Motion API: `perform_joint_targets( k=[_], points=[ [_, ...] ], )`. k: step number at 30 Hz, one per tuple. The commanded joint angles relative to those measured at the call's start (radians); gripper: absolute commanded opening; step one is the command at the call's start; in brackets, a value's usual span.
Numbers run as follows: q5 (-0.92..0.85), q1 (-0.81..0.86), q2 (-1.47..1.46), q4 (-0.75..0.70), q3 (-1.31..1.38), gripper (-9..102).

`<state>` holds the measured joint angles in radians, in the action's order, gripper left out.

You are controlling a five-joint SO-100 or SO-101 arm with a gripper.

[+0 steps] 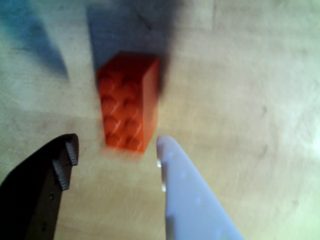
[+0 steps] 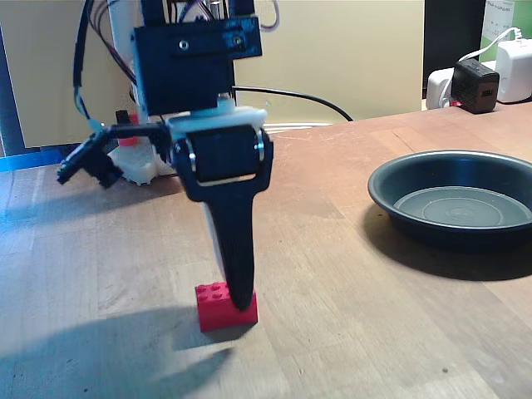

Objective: Grasp a lego block and put it in the bin.

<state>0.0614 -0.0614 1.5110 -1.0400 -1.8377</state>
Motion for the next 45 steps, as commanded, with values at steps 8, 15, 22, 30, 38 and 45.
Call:
perform_joint_targets(
  k=[8, 15, 22, 30, 38, 45],
  points=[
    [-0.008, 0.002, -0.003, 0.06, -0.011, 14],
    [0.002, -0.003, -0.005, 0.063, -0.031, 2],
    [0.0, -0.005, -0.005, 0.15, -0.107, 1],
    [-0.008, -0.005, -0.005, 0.153, -0.12, 0],
    [-0.009, -0.009, 0.014, 0.123, -0.101, 0],
    [-0.002, -0.058, 0.015, -0.152, 0.052, 0]
  ],
)
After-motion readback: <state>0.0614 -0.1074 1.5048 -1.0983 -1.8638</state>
